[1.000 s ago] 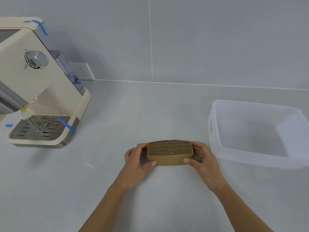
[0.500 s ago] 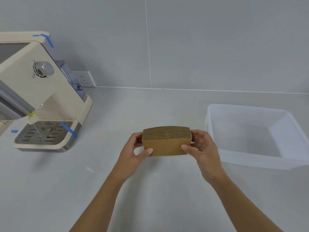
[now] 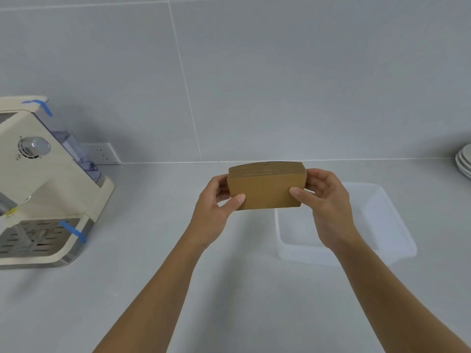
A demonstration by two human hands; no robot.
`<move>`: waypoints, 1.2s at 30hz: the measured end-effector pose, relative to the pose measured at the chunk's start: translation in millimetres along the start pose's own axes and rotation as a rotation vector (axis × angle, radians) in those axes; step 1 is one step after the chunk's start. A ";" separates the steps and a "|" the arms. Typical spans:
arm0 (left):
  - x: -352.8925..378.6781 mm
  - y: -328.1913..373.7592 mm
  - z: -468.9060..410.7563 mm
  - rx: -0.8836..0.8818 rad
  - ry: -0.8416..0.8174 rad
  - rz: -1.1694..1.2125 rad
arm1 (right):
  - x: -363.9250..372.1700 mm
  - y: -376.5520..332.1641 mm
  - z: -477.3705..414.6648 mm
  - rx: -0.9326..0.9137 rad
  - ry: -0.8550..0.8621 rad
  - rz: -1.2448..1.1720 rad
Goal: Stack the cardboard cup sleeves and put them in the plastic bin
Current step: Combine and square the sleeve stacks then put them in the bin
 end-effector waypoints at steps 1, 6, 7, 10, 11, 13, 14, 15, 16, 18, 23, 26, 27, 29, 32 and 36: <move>12.4 1.3 -3.9 -0.009 -0.009 0.010 | -11.9 -2.6 -1.5 0.003 0.021 0.000; 62.9 0.8 -18.9 -0.058 -0.046 0.021 | -60.5 -6.0 -6.0 0.044 0.102 0.001; 71.3 -0.1 -21.5 -0.086 -0.056 0.018 | -69.0 -6.2 -7.5 0.062 0.113 0.004; 93.5 -5.0 -29.4 -0.244 -0.099 0.029 | -92.3 -6.6 -14.2 0.129 0.137 0.007; 100.3 -6.2 -31.6 -0.290 -0.111 0.045 | -99.8 -5.3 -16.4 0.151 0.139 0.005; 113.7 -9.4 -37.1 -0.363 -0.119 0.082 | -113.7 -0.3 -20.0 0.200 0.141 0.012; 117.7 -11.9 -38.5 -0.396 -0.115 0.099 | -117.6 3.8 -20.7 0.232 0.142 0.021; 122.5 -14.9 -40.3 -0.427 -0.112 0.111 | -122.3 8.3 -21.8 0.267 0.148 0.023; 127.5 -18.8 -42.1 -0.460 -0.109 0.115 | -127.2 12.9 -22.7 0.303 0.155 0.020; 137.0 -28.1 -44.8 -0.529 -0.106 0.112 | -136.8 22.3 -25.0 0.382 0.167 0.011; 154.7 -53.8 -51.0 -0.681 -0.082 0.065 | -150.6 44.6 -32.0 0.541 0.162 0.043; 160.4 -68.8 -56.5 -0.763 -0.064 0.023 | -153.1 57.8 -35.7 0.623 0.173 0.069; 162.0 -73.0 -58.6 -0.787 -0.056 0.029 | -153.7 61.7 -37.0 0.649 0.177 0.071; 163.9 -80.0 -62.1 -0.823 -0.028 0.050 | -154.3 67.9 -38.7 0.687 0.184 0.085; 167.3 -89.5 -68.2 -0.853 0.024 0.070 | -155.1 74.6 -45.9 0.719 0.200 0.119; 169.3 -96.6 -73.8 -0.880 0.070 0.056 | -149.9 80.1 -56.3 0.740 0.220 0.172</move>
Point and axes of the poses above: each hand's wrist, its own z-axis away from the middle knuckle, its own x-axis out of the palm, y = z × x, the point moved 3 cm from there along -z, towards the middle knuckle, and after that the axes turned 3 degrees about -y, right-handed, at the moved point
